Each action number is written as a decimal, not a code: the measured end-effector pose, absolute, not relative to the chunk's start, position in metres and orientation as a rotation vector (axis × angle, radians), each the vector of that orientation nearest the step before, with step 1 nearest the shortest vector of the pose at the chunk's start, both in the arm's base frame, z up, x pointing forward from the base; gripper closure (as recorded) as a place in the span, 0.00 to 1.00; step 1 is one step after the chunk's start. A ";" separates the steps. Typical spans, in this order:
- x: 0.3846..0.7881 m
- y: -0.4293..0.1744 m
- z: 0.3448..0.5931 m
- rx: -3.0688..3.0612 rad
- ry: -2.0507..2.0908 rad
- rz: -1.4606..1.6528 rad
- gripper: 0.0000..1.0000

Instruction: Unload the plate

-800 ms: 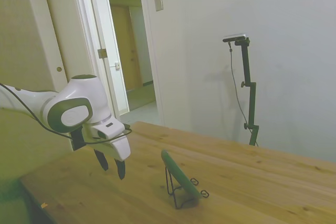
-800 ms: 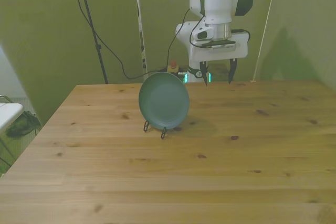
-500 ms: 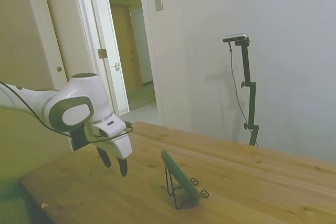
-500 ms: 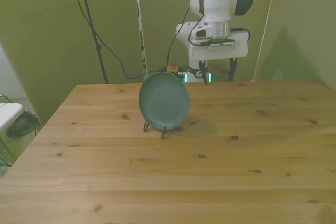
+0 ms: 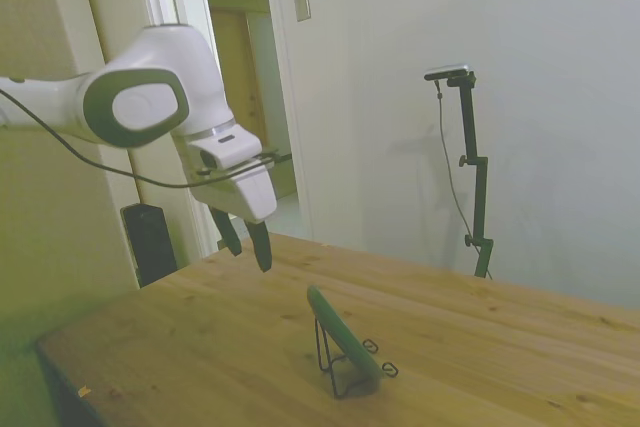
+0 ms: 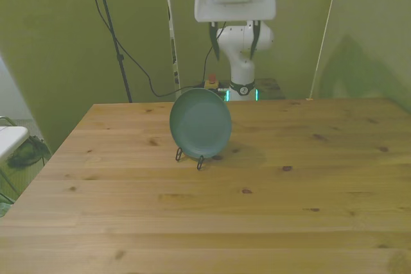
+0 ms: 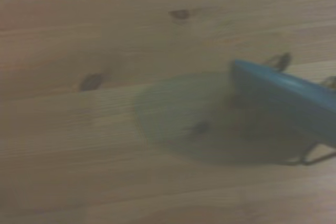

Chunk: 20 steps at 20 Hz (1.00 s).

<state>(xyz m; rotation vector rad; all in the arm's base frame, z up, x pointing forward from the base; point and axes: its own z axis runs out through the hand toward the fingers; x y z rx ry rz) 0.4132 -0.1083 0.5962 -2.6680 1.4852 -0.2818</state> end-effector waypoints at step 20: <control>0.467 -0.259 0.585 -2.895 0.712 0.171 0.00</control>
